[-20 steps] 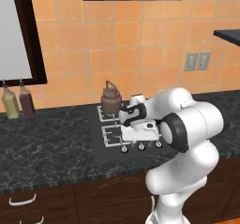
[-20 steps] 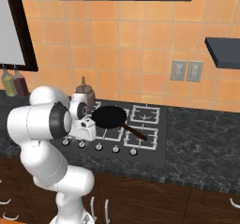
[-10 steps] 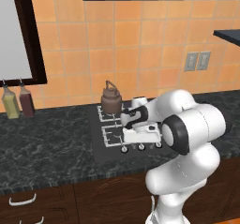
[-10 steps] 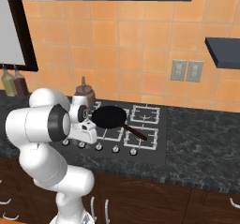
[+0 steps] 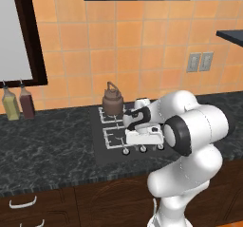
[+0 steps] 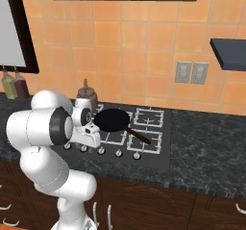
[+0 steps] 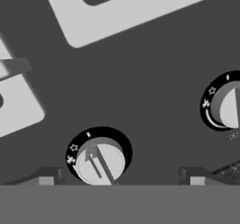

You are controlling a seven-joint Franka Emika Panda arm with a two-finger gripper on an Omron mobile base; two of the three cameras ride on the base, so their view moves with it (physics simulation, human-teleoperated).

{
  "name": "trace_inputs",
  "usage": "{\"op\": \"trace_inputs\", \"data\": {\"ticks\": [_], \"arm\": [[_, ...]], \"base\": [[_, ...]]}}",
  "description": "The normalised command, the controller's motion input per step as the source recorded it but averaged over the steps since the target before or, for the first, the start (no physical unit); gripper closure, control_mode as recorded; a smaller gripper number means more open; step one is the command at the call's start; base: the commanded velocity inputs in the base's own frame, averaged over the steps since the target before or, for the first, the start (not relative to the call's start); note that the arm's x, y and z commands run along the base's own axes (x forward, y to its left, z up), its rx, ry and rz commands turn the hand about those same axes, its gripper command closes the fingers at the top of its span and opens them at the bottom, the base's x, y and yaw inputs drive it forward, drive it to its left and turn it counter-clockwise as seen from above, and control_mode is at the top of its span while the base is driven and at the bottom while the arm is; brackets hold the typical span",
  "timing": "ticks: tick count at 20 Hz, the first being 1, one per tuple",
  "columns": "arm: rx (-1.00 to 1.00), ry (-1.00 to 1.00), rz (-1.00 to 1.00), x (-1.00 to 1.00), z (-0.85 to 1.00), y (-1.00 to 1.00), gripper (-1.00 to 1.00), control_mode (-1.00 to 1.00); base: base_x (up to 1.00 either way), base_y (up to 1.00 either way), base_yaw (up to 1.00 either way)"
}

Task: Pick the kettle from the counter and place it on a stove burner. Then turn the burner on.

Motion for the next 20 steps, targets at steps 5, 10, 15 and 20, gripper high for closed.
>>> {"op": "trace_inputs", "data": {"ticks": [5, 10, 15, 20], "arm": [[0.00, 0.00, 0.00, 0.10, -0.13, 0.00, -1.00, -1.00], [0.00, 0.00, 0.00, 0.01, -0.03, 0.00, -1.00, -1.00], [0.00, 0.00, 0.01, 0.04, 0.00, 0.00, -1.00, -1.00], [0.00, 0.00, 0.06, 0.00, 0.00, 0.03, -1.00, -1.00]], "base": [[0.00, 0.00, 0.00], [0.00, 0.00, 0.00], [0.00, 0.00, 0.00], [0.00, 0.00, 0.00]]}}
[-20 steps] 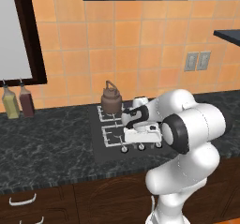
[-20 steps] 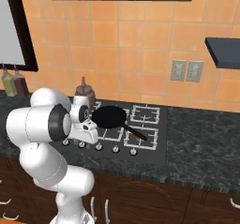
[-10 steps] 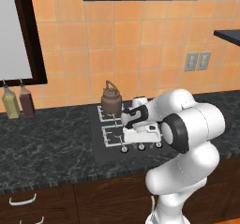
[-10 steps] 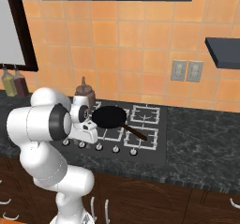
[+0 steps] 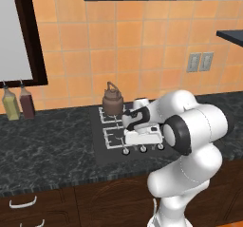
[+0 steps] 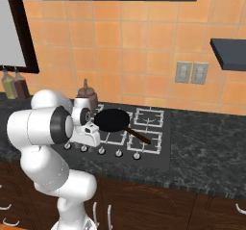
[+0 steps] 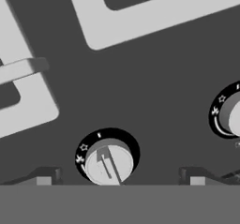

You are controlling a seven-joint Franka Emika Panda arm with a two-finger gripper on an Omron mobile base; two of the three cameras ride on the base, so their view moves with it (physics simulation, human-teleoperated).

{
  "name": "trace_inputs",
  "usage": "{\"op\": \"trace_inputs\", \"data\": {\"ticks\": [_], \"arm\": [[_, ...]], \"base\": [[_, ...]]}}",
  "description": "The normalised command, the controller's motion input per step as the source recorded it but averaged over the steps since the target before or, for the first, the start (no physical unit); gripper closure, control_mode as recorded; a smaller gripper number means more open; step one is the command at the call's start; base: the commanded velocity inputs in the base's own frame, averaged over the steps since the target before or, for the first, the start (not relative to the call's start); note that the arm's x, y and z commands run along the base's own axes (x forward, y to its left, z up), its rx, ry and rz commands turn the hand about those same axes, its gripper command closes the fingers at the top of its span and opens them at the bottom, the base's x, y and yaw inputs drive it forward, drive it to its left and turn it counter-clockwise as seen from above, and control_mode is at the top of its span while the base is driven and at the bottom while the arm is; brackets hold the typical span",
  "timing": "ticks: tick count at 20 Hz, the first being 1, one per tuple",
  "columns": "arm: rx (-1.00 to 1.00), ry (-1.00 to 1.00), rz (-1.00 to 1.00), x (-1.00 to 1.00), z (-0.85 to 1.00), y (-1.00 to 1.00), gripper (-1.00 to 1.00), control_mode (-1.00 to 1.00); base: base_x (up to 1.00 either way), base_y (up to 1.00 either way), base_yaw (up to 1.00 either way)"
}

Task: Pick the kettle from the counter and place it on a stove burner. Then turn the burner on.

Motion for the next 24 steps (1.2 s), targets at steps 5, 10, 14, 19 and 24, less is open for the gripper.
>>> {"op": "trace_inputs", "data": {"ticks": [5, 10, 14, 19, 24], "arm": [[0.00, 0.00, 0.06, 0.00, 0.00, 0.01, -1.00, -1.00], [0.00, 0.00, 0.04, 0.01, -0.04, 0.00, -1.00, -1.00], [0.00, 0.00, 0.02, 0.01, -0.33, 0.00, -1.00, -1.00], [0.00, -0.04, 0.02, 0.00, -0.29, 0.00, -1.00, -1.00], [0.00, -0.07, 0.01, 0.00, 0.00, 0.00, -1.00, -1.00]], "base": [[0.00, 0.00, 0.00], [0.00, 0.00, 0.00], [0.00, 0.00, 0.00], [0.00, 0.00, 0.00], [0.00, 0.00, 0.00]]}}
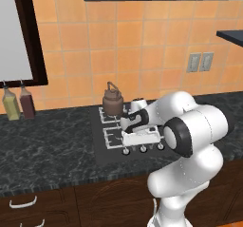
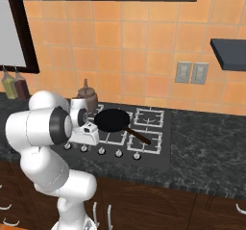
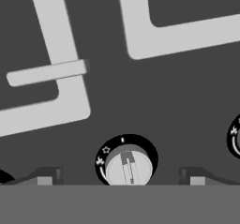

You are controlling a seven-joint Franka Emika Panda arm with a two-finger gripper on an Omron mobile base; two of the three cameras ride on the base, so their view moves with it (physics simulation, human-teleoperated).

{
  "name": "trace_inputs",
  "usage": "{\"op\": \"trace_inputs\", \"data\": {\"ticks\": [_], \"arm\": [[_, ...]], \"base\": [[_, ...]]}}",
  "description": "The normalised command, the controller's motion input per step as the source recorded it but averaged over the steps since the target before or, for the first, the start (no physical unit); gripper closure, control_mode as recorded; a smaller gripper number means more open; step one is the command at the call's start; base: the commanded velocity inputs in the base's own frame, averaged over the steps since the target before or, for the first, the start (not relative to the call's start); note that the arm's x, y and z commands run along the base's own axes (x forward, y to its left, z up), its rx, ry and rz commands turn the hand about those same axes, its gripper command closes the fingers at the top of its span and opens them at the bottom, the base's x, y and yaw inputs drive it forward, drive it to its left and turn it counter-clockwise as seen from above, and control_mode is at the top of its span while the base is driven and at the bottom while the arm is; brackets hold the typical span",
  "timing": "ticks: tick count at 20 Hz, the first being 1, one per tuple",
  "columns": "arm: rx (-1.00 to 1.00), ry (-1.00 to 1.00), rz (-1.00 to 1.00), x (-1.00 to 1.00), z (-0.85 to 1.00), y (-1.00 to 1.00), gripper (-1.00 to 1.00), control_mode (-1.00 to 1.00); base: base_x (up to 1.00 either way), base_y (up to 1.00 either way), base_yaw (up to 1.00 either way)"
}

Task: Pick the kettle from the counter and place it on a stove burner. Then turn the burner on.

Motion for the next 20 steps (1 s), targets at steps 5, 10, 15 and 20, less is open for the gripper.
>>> {"op": "trace_inputs", "data": {"ticks": [5, 10, 15, 20], "arm": [[0.00, 0.01, 0.00, 0.00, -0.01, 0.01, 1.00, -1.00], [0.00, 0.03, 0.00, 0.00, -0.02, 0.02, 1.00, -1.00], [0.00, 0.00, 0.00, 0.00, 0.00, 0.00, 1.00, -1.00], [0.00, 0.00, 0.00, 0.00, -0.02, -0.01, 1.00, -1.00]], "base": [[0.00, 0.00, 0.00], [0.00, 0.00, 0.00], [0.00, 0.00, 0.00], [0.00, 0.00, 0.00]]}}
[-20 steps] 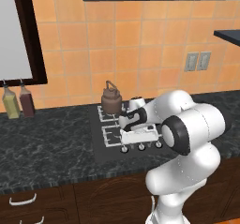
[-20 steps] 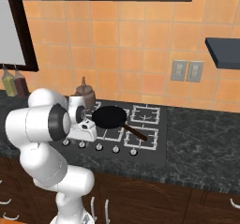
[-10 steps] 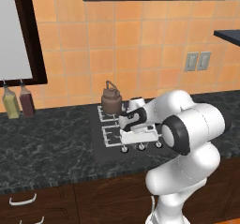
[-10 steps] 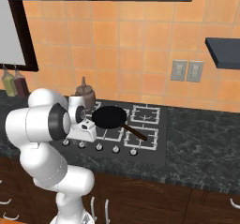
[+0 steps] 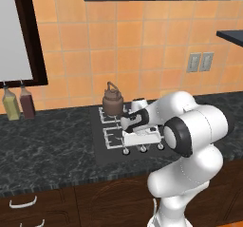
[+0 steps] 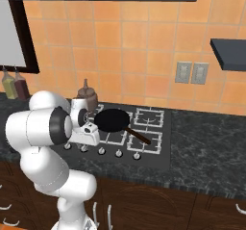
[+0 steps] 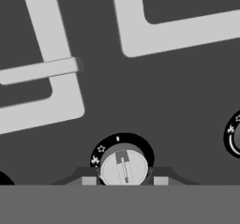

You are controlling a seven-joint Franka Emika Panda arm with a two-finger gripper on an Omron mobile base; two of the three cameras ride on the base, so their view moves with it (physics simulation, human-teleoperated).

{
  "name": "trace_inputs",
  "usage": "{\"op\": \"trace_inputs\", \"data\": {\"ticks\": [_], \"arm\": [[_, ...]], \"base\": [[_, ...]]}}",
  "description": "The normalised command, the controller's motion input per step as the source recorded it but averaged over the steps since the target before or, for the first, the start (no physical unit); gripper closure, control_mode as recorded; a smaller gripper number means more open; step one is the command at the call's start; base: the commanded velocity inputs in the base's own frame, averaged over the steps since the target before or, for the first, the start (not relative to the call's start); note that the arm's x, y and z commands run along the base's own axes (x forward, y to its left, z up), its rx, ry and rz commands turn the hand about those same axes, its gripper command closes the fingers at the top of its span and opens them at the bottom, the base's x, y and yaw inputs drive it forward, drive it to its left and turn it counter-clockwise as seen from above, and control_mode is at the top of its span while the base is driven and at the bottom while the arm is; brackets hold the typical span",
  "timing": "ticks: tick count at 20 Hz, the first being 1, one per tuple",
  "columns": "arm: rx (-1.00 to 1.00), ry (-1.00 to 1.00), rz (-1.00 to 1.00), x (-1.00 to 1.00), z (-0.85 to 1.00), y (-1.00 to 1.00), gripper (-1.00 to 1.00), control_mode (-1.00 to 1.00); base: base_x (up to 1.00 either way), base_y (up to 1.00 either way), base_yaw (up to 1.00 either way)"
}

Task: Pick the kettle from the counter and place it on a stove burner. Then turn the burner on.

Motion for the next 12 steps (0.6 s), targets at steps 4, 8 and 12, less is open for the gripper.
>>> {"op": "trace_inputs", "data": {"ticks": [4, 8, 12], "arm": [[0.00, 0.00, 0.01, 0.00, -0.08, 0.00, 1.00, -1.00], [0.00, 0.01, 0.06, 0.00, -0.06, 0.00, 1.00, -1.00], [0.00, 0.00, 0.09, 0.00, -0.06, 0.00, 1.00, -1.00]], "base": [[0.00, 0.00, 0.00], [0.00, 0.00, 0.00], [0.00, 0.00, 0.00]]}}
